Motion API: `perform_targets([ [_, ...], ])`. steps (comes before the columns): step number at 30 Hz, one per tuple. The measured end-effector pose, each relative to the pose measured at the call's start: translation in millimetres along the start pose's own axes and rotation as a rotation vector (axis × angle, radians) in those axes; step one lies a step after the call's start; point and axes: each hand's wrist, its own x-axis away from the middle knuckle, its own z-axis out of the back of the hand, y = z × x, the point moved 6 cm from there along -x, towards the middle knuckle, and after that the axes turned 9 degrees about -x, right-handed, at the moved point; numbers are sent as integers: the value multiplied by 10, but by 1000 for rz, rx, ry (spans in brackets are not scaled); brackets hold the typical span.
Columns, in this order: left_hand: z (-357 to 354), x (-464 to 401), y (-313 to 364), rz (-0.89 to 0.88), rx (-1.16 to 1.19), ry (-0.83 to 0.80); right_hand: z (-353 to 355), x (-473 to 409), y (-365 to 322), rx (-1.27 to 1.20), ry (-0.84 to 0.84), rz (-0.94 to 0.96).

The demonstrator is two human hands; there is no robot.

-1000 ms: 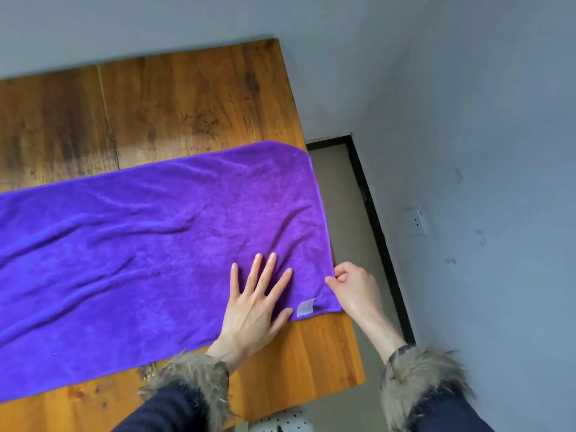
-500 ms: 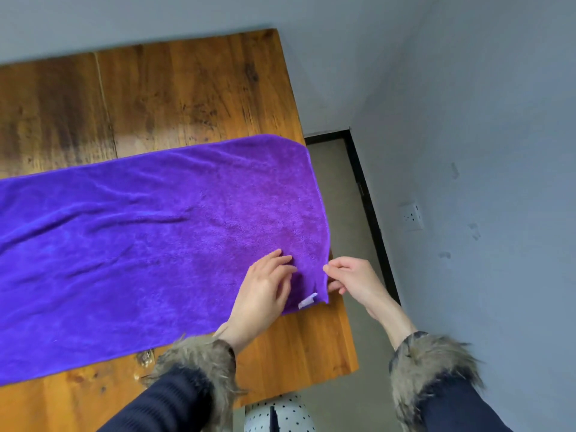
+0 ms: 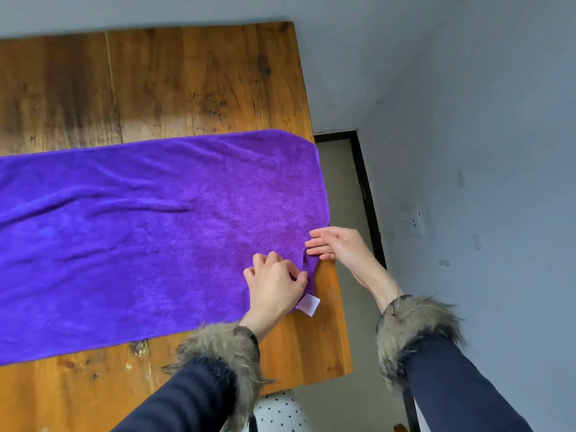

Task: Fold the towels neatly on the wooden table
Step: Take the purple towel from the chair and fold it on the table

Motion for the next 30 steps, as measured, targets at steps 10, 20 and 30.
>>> perform_targets([
  [10,96,-212,-344,-75,383,-123,287,-626,-753,93,452,210],
  [20,131,-229,-414,-134,481,-178,62,-1189,-1318,59,438,44],
  [30,410,-91,-720,-106,493,-161,-371,-871,-1493,-93,290,37],
])
